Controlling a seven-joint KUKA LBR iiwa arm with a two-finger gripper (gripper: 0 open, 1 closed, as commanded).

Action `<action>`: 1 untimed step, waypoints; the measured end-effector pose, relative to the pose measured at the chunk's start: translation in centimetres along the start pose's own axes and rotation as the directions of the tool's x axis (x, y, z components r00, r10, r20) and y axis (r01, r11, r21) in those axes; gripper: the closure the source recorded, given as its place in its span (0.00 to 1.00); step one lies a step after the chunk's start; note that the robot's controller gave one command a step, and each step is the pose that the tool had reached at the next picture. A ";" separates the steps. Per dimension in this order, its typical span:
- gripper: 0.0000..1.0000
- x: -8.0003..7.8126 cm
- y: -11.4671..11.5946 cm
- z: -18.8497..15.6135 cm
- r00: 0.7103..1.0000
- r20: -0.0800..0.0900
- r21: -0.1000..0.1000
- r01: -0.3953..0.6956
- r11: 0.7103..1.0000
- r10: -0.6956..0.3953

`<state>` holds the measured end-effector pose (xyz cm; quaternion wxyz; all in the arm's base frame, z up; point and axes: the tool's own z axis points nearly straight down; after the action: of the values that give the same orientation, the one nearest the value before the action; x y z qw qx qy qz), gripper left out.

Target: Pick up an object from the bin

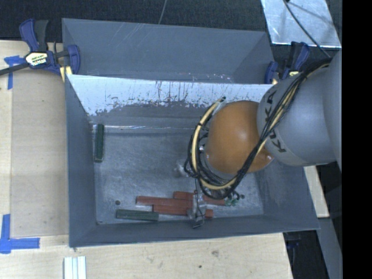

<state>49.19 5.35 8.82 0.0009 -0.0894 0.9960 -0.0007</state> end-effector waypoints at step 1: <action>0.00 -0.1 1.1 0.1 1.000 0.000 -0.001 -0.021 1.000 0.021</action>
Offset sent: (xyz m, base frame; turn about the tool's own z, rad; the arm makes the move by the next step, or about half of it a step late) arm 0.0244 -0.0134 0.0292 -0.0335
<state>49.12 6.43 8.68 0.0007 -0.0787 0.9969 -0.0001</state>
